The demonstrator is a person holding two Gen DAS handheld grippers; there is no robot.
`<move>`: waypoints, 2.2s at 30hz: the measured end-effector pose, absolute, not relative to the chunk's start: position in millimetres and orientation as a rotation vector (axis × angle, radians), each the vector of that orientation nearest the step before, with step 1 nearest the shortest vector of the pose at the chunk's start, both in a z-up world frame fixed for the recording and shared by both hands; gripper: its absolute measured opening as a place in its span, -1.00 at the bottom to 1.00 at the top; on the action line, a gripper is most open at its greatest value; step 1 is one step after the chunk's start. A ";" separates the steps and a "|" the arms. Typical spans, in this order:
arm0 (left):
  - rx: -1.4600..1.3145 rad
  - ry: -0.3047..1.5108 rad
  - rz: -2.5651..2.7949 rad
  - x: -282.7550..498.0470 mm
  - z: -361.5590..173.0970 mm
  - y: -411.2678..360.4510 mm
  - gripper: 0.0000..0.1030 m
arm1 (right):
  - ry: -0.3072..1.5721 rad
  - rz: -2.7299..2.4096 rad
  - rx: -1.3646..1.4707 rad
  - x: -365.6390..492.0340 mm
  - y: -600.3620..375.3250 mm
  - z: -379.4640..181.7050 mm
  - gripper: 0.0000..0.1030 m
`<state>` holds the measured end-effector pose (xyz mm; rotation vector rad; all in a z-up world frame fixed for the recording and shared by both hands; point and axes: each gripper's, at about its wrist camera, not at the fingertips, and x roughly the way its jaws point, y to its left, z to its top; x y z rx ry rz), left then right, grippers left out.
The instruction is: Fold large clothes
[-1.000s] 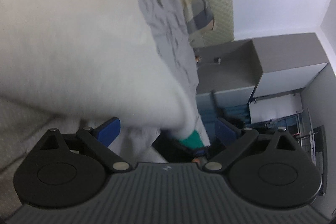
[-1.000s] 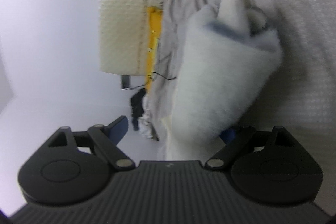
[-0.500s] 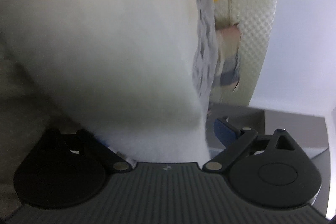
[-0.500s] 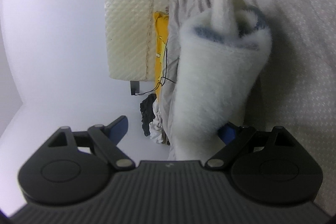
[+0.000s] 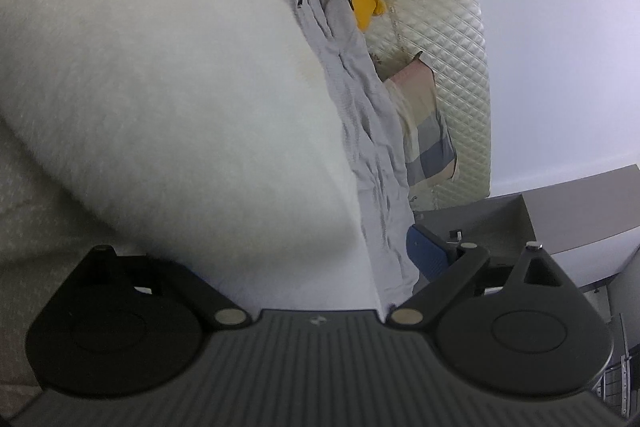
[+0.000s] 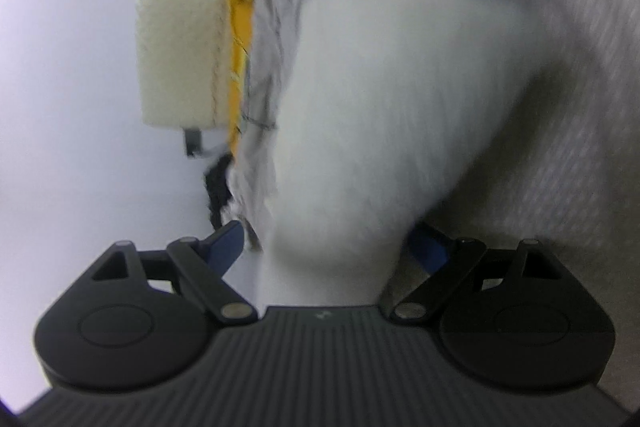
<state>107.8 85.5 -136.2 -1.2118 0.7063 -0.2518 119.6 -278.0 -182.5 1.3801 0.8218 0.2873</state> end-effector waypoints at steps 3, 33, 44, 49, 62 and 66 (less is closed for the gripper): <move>-1.222 0.716 -0.243 104.9 -139.7 87.2 0.87 | 0.817 0.289 1.364 128.3 -274.1 -180.7 0.37; -1.119 0.594 0.048 110.1 -117.8 114.1 0.12 | 0.672 0.268 1.277 133.1 -288.8 -147.8 -0.24; -0.958 0.587 -0.119 74.6 -31.9 105.3 0.08 | 0.562 0.324 1.208 61.6 -301.1 -90.0 -0.29; -0.908 0.676 -0.186 49.9 -13.5 97.2 0.10 | 0.565 0.280 1.207 17.0 -307.1 -79.1 -0.25; -0.940 0.677 -0.235 21.0 -41.1 111.4 0.29 | 0.644 0.298 1.107 1.9 -296.6 -78.8 0.21; -0.923 0.638 -0.260 11.6 -41.9 118.6 0.30 | 0.634 0.310 1.125 2.1 -298.4 -78.6 0.21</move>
